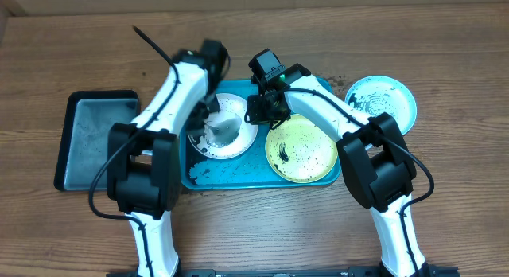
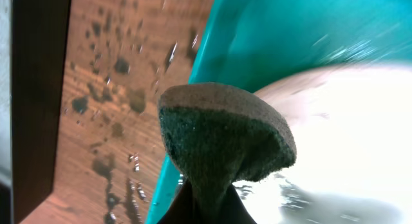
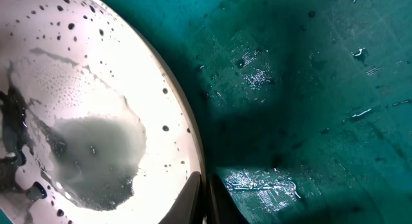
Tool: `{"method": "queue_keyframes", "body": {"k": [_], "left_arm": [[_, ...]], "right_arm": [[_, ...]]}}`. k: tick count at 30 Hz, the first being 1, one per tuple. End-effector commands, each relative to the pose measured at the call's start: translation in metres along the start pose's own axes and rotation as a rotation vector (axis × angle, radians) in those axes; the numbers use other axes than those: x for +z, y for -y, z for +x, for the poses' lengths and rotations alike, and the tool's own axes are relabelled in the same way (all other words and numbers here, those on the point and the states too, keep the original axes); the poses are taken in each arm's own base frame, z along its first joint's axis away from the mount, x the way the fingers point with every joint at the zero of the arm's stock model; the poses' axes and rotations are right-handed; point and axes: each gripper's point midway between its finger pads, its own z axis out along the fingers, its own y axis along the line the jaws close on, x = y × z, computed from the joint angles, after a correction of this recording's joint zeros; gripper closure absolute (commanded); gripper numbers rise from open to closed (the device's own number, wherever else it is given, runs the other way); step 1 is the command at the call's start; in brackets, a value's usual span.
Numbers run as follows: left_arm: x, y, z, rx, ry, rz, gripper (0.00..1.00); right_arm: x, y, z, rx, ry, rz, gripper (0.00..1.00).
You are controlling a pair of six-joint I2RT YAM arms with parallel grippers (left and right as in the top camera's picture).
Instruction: Clean dirty plates on tray and stack at the side
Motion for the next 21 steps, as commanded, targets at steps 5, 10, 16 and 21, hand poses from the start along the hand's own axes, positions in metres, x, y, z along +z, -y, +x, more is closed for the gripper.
{"method": "queue_keyframes", "body": {"k": [5, 10, 16, 21], "left_arm": [[-0.065, 0.010, -0.029, -0.038, -0.023, 0.370, 0.96], [-0.107, -0.052, -0.044, -0.140, 0.051, 0.438, 0.96], [-0.119, -0.113, -0.044, -0.221, 0.078, 0.415, 0.96], [-0.113, -0.128, -0.041, -0.257, 0.047, 0.397, 0.96]], "right_arm": [[-0.051, -0.024, -0.029, -0.103, 0.129, -0.046, 0.96], [-0.094, -0.016, -0.046, -0.170, 0.268, 0.092, 0.96], [-0.129, -0.010, -0.057, -0.236, 0.408, 0.305, 0.96], [-0.154, -0.028, -0.060, -0.392, 0.503, 0.445, 0.96]]}}
